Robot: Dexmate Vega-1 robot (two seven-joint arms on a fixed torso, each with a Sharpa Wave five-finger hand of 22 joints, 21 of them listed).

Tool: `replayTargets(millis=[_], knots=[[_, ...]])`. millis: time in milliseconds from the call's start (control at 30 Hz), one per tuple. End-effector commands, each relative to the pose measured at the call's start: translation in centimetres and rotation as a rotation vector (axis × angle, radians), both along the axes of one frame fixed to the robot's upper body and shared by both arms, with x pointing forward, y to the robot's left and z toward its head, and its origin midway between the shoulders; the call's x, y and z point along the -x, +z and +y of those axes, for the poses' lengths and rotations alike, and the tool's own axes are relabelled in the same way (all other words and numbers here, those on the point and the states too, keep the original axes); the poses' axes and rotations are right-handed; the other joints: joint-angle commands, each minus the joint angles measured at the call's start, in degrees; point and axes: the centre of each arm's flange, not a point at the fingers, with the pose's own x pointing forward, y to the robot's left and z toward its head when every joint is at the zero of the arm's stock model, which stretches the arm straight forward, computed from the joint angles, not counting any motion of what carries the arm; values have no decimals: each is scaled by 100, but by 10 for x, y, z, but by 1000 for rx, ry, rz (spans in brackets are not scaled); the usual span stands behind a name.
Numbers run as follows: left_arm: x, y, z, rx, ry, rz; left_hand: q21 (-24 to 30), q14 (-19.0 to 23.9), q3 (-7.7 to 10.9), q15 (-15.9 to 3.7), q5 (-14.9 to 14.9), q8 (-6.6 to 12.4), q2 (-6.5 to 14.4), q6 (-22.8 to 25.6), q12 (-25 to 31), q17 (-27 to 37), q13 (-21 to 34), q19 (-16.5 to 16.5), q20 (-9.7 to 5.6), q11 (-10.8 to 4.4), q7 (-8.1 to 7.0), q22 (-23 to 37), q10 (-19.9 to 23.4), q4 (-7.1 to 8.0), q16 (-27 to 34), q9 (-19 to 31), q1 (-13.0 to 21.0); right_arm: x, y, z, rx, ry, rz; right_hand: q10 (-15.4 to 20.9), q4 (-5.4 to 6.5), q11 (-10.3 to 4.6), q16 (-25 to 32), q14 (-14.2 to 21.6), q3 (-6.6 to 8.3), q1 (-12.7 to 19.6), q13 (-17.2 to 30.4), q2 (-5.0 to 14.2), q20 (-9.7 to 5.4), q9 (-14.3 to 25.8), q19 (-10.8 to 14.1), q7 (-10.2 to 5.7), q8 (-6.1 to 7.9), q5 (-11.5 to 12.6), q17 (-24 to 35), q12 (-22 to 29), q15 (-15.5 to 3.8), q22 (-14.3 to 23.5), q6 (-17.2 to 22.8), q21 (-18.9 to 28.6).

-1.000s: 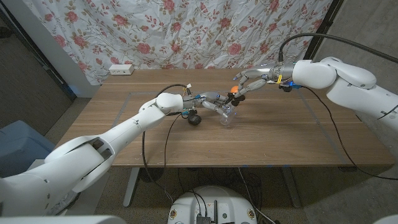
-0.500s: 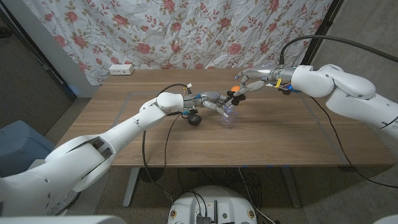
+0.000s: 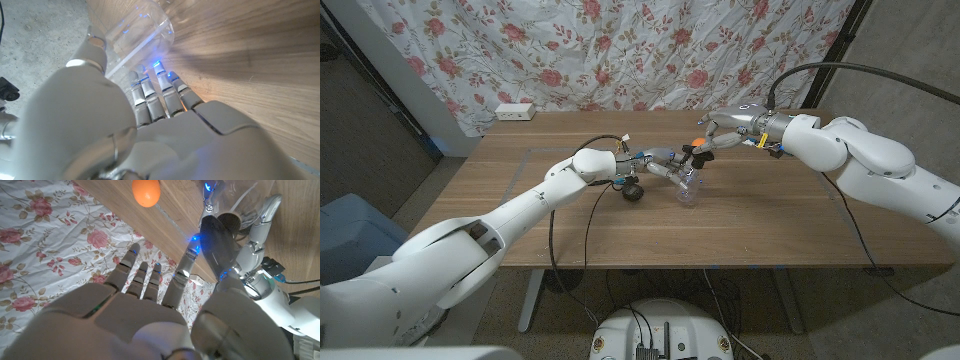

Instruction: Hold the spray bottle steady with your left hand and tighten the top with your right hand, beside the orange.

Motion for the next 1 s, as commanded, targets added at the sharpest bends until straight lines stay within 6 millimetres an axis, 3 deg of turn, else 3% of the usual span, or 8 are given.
replayTargets(millis=[33,600,1000], knots=[[-1,0,-2,-1,-6,5,-25,43,21,-740,34,897,701,305,32,14,37,26,-397,-137,-4,17,213,32,-20,27,8,4,-7,5,-7,-37,-80,108,-62,-14,60,111,21,104,-7,4,-32,30,100,-8,75,-4,14,27,-70,14,162,46],[-1,-2,-2,14,1,6,-24,55,36,-722,37,906,727,296,20,10,45,33,-384,-123,2,17,218,48,-39,26,-19,6,-18,11,-18,-83,-154,567,-163,-109,194,467,60,200,-11,107,-43,97,421,49,303,-9,18,62,-273,28,733,69],[-2,0,-1,12,5,6,-26,63,54,-721,41,915,739,298,10,10,49,30,-378,-118,1,16,218,41,-53,26,-16,5,-23,17,-40,-111,-178,791,-192,-172,245,611,63,222,-17,132,-17,76,511,102,382,-28,16,76,-325,33,1002,61]])
